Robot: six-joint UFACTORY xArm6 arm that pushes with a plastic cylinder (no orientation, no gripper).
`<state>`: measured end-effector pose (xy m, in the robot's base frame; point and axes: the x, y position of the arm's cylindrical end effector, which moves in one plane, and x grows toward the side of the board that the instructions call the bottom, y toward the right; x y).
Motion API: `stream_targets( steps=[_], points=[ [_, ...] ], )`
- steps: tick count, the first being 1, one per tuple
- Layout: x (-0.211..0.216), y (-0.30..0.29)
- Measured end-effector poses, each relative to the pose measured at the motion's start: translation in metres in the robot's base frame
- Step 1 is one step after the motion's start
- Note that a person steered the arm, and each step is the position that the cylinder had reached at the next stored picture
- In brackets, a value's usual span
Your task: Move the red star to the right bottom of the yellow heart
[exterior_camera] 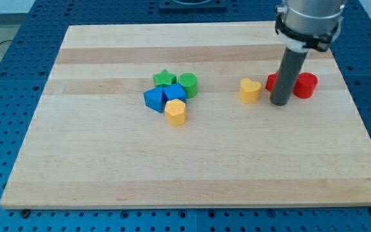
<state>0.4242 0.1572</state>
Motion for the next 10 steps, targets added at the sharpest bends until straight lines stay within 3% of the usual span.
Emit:
stream_targets(
  steps=[3, 5, 6, 7, 8, 9, 10],
  points=[
    [-0.009, -0.133],
    [-0.021, -0.077],
    [-0.080, -0.065],
    [-0.113, -0.032],
    [-0.110, 0.047],
    [-0.092, 0.083],
    [-0.074, 0.073]
  ],
)
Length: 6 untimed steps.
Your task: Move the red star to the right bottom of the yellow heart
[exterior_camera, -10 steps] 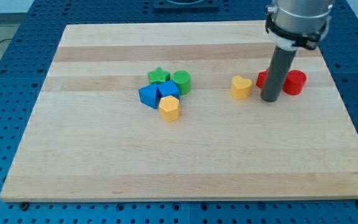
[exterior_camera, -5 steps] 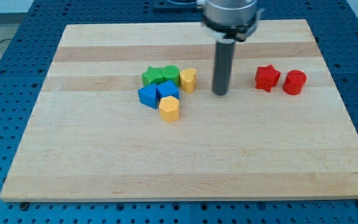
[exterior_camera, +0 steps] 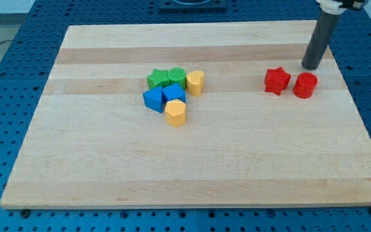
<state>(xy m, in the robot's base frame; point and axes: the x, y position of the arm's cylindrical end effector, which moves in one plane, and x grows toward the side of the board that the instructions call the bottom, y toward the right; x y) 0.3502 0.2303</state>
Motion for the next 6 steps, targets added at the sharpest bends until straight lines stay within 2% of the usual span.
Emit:
stream_targets(
  steps=[2, 4, 6],
  points=[
    [0.057, -0.072],
    [0.075, -0.169],
    [0.067, -0.134]
  ],
)
